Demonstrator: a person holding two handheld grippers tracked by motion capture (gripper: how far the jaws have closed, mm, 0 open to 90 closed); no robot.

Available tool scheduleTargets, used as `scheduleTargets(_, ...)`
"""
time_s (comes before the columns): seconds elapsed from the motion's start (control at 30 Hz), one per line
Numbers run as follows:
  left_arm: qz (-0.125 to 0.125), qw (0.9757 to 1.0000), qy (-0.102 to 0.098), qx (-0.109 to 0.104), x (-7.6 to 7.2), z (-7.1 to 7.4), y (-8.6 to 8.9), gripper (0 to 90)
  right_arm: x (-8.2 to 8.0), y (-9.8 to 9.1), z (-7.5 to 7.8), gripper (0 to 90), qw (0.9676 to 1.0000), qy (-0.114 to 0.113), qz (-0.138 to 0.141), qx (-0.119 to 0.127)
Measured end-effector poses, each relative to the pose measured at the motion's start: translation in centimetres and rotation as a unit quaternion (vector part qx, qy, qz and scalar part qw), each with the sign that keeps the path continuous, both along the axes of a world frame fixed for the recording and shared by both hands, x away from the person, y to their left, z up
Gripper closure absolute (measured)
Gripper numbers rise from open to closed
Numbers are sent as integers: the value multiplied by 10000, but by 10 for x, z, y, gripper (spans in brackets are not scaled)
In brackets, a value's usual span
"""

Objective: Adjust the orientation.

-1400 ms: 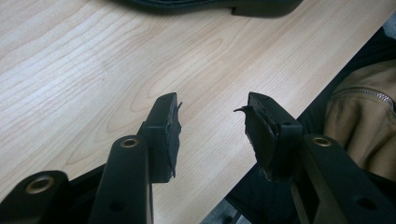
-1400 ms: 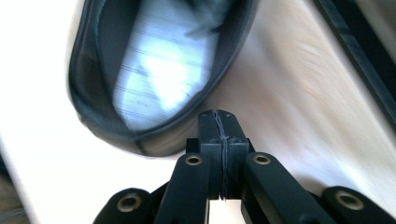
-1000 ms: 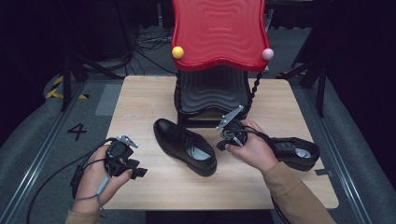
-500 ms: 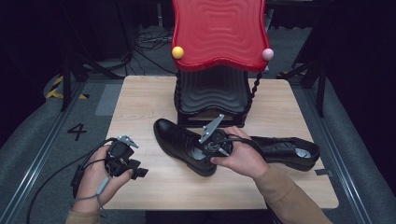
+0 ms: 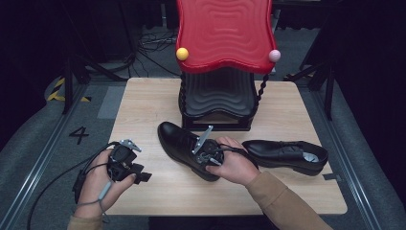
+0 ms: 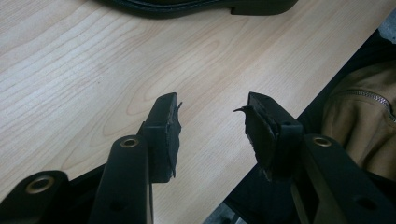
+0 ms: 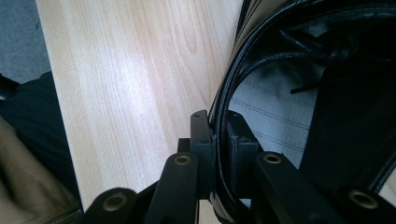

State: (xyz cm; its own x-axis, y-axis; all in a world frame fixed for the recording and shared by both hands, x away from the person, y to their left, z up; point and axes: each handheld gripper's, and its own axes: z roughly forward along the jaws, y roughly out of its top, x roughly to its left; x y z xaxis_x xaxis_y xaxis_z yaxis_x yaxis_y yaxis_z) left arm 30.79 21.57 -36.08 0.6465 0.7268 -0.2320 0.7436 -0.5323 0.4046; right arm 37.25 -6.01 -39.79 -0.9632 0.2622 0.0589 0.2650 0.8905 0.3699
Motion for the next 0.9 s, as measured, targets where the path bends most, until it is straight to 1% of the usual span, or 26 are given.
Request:
scheduleTargets(0.17,-30,10000,5,8,1,0,-1,550,-8,-2,2,845,10000,-54,-71,21)
scheduleTargets(0.23,-64,10000,1,11,3,1,-2,551,-16,-4,5,847,9998,-213,-3,3)
scheduleTargets(0.27,-71,10000,0,6,4,1,-3,551,-19,-5,7,848,9997,-221,-16,-36)
scheduleTargets(0.3,-87,10000,-9,6,5,1,-4,552,-24,-9,9,848,9997,-246,-73,-21)
scheduleTargets(0.33,-122,9999,-14,23,6,1,-5,552,-26,-12,10,849,9996,-263,-65,31)
scheduleTargets(0.37,-113,9999,8,9,6,1,-6,552,-29,-16,12,848,9997,-213,-118,49)
scheduleTargets(0.43,-148,9999,2,20,8,0,-8,552,-34,-24,16,849,9995,-207,-168,146)
scheduleTargets(0.47,-152,9999,11,7,9,0,-9,553,-37,-28,18,849,9994,-242,-190,159)
scheduleTargets(0.5,-166,9999,11,10,10,1,-11,553,-39,-33,19,848,9994,-235,-186,183)
scheduleTargets(0.53,-185,9998,12,13,11,0,-12,553,-43,-38,21,848,9993,-227,-239,174)
scheduleTargets(0.57,-204,9998,7,22,12,0,-13,553,-47,-44,23,848,9991,-265,-244,210)
scheduleTargets(0.6,-231,9997,23,18,14,0,-15,553,-50,-49,23,848,9993,-213,-255,199)
scheduleTargets(0.63,-246,9997,21,21,15,0,-16,553,-54,-57,24,848,9990,-238,-312,197)
scheduleTargets(0.67,-246,9997,21,21,15,0,-16,553,-54,-57,24,848,9990,-238,-312,197)
scheduleTargets(0.7,-265,9996,23,29,16,-1,-18,553,-56,-62,24,847,9991,-198,-342,178)
scheduleTargets(0.77,-305,9995,43,35,18,-1,-20,553,-61,-73,23,848,9988,-218,-406,158)
scheduleTargets(0.83,-332,9994,51,38,19,-2,-22,553,-65,-82,21,847,9985,-331,-423,60)
scheduleTargets(0.9,-352,9994,55,43,21,-2,-24,553,-68,-87,18,846,9983,-353,-462,-19)
